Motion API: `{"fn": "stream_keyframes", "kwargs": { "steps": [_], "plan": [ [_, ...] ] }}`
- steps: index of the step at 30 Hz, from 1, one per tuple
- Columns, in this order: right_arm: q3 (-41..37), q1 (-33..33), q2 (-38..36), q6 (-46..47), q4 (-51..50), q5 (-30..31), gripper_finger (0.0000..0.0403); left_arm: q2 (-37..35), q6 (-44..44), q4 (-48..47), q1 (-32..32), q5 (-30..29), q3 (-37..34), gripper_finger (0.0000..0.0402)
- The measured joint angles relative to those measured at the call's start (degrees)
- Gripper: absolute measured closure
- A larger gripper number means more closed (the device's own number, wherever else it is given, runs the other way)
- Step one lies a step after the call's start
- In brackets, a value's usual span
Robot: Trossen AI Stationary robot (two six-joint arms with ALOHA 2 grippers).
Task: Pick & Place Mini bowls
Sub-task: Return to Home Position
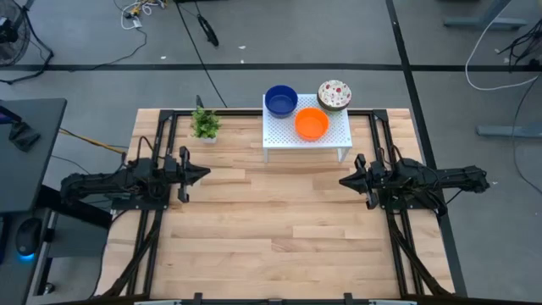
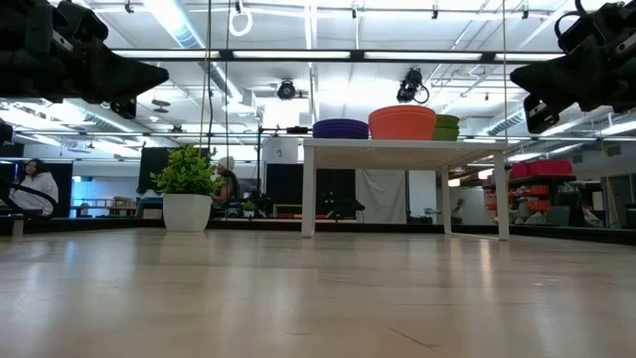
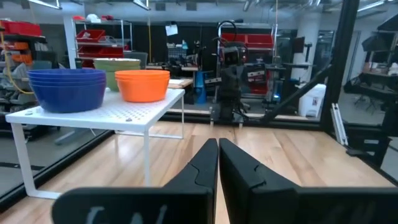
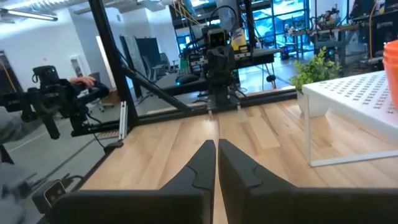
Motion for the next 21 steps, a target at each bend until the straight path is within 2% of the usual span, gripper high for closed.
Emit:
{"fn": "stream_keyframes", "kwargs": {
  "steps": [21],
  "plan": [
    [0.0,0.0,0.1,0.0,-0.1,0.0,0.038,0.3,0.6,-0.3,1.9,0.0,0.0,0.0383]
  ]
}}
